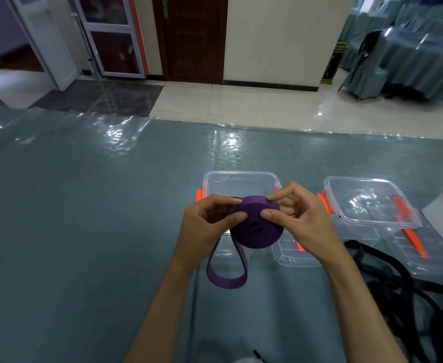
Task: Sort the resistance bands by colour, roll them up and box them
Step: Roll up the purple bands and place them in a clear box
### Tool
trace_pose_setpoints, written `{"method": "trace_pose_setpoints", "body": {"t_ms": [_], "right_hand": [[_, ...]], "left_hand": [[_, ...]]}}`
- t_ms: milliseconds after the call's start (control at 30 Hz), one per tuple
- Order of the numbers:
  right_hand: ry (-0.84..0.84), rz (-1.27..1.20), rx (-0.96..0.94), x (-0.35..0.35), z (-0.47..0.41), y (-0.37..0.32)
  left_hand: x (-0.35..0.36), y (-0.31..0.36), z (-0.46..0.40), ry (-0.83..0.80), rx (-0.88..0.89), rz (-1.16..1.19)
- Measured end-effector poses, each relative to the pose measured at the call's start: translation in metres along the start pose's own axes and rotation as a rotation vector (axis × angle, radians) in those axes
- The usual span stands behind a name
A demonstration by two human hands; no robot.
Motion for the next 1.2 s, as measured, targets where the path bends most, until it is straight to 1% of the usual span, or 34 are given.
{"method": "trace_pose_setpoints", "body": {"t_ms": [67,133,233,300,400,467,567,600,667,733,800,933,1033,1133,1200], "right_hand": [[0.024,-0.016,-0.02,0.0,0.0,0.001],[-0.004,0.003,-0.002,-0.002,0.001,0.002],[-0.075,0.024,0.06,-0.004,0.001,0.003],[-0.086,0.011,0.113,-0.005,0.001,0.002],[-0.115,-0.003,0.151,-0.007,0.001,0.001],[-0.191,0.009,0.205,-0.009,0.002,-0.001],[-0.344,0.104,0.281,-0.007,0.004,0.003],[-0.354,0.117,0.278,-0.006,0.005,0.005],[-0.298,0.1,0.248,-0.003,0.006,0.008],[-0.22,0.074,0.221,-0.004,0.007,0.01],[-0.181,0.065,0.207,-0.006,0.008,0.011],[-0.207,0.113,0.223,-0.005,0.009,0.012],[-0.224,0.126,0.228,-0.002,0.009,0.012],[-0.241,0.095,0.203,-0.002,0.011,0.013],[-0.227,0.058,0.185,-0.002,0.011,0.013]], "left_hand": [[-0.005,-0.002,-0.002,-0.071,-0.009,-0.01],[-0.01,-0.003,-0.002,-0.119,-0.036,-0.019],[-0.009,0.0,0.0,-0.086,-0.038,-0.02],[-0.007,0.003,0.001,-0.038,-0.029,-0.036],[-0.006,0.005,0.001,-0.017,-0.033,-0.013],[-0.006,0.003,0.0,-0.041,-0.028,-0.014],[-0.006,-0.003,0.0,-0.088,0.017,-0.059],[-0.007,-0.006,0.0,-0.094,0.029,-0.071],[-0.011,-0.01,0.002,-0.1,0.012,-0.083],[-0.018,-0.013,0.004,-0.102,-0.061,-0.084],[-0.023,-0.013,0.006,-0.094,-0.133,-0.061],[-0.022,-0.011,0.006,-0.099,-0.159,-0.011],[-0.016,-0.012,0.008,-0.116,-0.143,-0.032],[-0.013,-0.015,0.01,-0.136,-0.157,-0.046],[-0.015,-0.015,0.01,-0.187,-0.185,-0.068]]}}
Point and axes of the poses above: each hand's wrist, its own z-axis away from the middle knuckle, its own x-axis out of the palm, y = z × x, the point moved 2 cm from there along -z, towards the middle knuckle, and after that the axes turned 6 degrees about y, right-handed, at the moved point
